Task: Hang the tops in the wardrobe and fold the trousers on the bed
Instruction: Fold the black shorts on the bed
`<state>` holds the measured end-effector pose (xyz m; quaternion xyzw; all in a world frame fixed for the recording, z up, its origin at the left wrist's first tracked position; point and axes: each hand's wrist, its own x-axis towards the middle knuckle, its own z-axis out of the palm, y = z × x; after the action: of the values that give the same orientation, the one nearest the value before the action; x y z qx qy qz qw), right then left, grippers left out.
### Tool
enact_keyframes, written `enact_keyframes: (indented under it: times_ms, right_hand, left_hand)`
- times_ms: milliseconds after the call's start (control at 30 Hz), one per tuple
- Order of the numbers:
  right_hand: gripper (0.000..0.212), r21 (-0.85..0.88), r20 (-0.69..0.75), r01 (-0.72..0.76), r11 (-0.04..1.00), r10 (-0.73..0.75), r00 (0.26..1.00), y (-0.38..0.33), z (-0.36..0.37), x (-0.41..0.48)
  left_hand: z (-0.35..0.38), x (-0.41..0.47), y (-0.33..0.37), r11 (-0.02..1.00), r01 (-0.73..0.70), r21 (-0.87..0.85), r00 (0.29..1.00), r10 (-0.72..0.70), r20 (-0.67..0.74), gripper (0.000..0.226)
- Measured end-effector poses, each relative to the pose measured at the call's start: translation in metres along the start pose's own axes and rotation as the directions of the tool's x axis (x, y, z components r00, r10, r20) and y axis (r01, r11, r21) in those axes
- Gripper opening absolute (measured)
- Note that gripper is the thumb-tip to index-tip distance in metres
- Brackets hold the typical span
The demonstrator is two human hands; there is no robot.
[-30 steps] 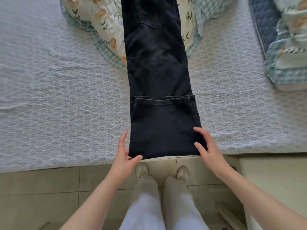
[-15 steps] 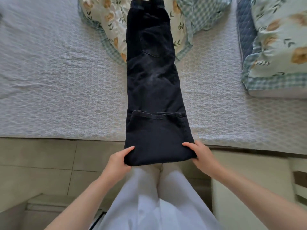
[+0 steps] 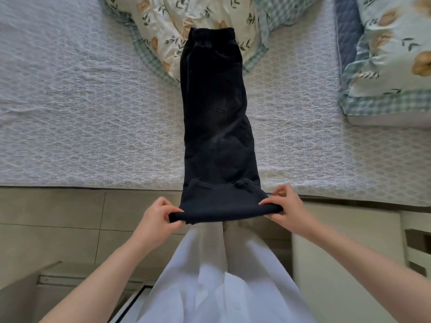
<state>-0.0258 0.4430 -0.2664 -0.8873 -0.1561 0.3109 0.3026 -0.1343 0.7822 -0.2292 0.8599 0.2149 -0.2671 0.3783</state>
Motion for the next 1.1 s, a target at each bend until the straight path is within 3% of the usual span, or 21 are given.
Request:
enact_keyframes:
  times_ms: [133,233,400,533,633,733,867,1000,1100]
  right_hand:
    - [0.019,0.187,0.081,-0.099,0.977,0.085,0.993,-0.021,-0.028,0.038]
    - [0.014,0.353,0.026,-0.16,0.922,0.162,0.986,-0.029,-0.045,0.074]
    - [0.004,0.499,0.004,-0.195,0.844,0.222,0.975,-0.037,-0.073,0.153]
    - [0.017,0.579,-0.068,-0.233,0.781,0.331,0.941,-0.024,-0.076,0.231]
    - [0.033,0.712,0.029,-0.32,0.625,0.429,0.903,-0.009,-0.071,0.282]
    - [0.052,0.705,0.252,-0.478,0.524,0.445,0.859,0.016,-0.052,0.305]
    - [0.044,0.7,0.341,-0.558,0.445,0.478,0.809,0.036,-0.022,0.294]
    - [0.037,0.668,0.39,-0.541,0.511,0.379,0.839,0.042,-0.006,0.266]
    - [0.043,0.653,0.42,-0.513,0.557,0.297,0.857,0.042,0.001,0.249]
  left_hand:
    - [-0.033,0.045,0.01,0.993,0.03,-0.112,0.997,-0.021,0.078,0.006]
    - [-0.06,0.087,0.029,0.957,0.07,-0.283,0.985,-0.022,0.172,0.007]
    - [-0.09,0.183,0.051,0.858,0.123,-0.499,0.98,-0.026,0.196,0.014]
    - [-0.089,0.274,0.054,0.8,0.129,-0.586,0.99,-0.066,0.128,0.022]
    - [-0.08,0.331,0.044,0.716,0.173,-0.676,0.985,-0.131,0.113,0.033]
    - [-0.061,0.35,0.024,0.697,0.313,-0.645,0.942,-0.143,0.302,0.046]
    - [-0.022,0.32,-0.002,0.781,0.383,-0.494,0.876,-0.138,0.462,0.046]
    - [-0.005,0.295,-0.007,0.752,0.375,-0.542,0.9,-0.156,0.406,0.039]
    - [0.001,0.279,-0.007,0.715,0.428,-0.553,0.875,-0.175,0.451,0.031]
